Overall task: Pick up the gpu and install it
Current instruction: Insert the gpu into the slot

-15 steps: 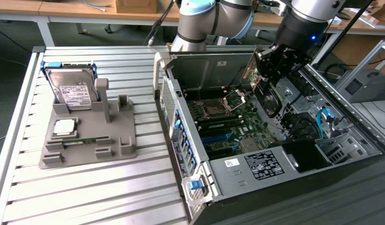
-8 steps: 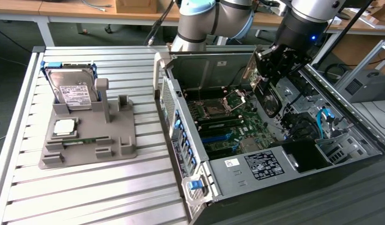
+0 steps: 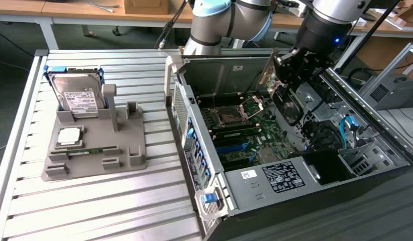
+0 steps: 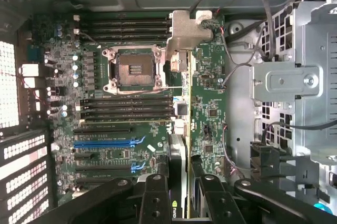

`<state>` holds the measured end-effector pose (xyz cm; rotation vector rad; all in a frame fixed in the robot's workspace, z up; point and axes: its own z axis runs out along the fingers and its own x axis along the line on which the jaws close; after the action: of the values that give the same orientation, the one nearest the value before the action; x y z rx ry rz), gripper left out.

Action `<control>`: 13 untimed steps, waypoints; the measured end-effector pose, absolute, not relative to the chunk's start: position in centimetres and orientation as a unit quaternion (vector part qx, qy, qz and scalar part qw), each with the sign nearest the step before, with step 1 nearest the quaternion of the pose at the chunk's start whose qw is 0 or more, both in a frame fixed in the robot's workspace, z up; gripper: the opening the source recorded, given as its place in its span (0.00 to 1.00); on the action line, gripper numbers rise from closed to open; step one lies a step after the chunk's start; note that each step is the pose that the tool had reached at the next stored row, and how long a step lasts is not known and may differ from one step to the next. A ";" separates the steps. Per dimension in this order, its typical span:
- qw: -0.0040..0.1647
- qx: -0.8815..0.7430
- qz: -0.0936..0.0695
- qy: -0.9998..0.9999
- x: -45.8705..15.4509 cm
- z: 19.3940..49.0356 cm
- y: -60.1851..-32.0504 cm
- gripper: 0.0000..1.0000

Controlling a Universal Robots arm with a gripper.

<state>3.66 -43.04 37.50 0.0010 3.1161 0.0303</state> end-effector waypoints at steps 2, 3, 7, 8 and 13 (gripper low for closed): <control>0.012 -0.023 0.010 1.000 3.7 37.5 -43.0 0.27; 0.012 -0.031 0.010 0.999 3.7 37.5 -43.0 0.27; 0.012 -0.068 0.011 0.998 3.7 37.5 -43.0 0.27; 0.012 -0.077 0.011 0.997 3.7 37.5 -43.0 0.27; 0.011 -0.139 0.011 0.990 3.7 37.5 -43.0 0.27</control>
<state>3.66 -43.04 37.48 -0.4345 3.0885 0.0357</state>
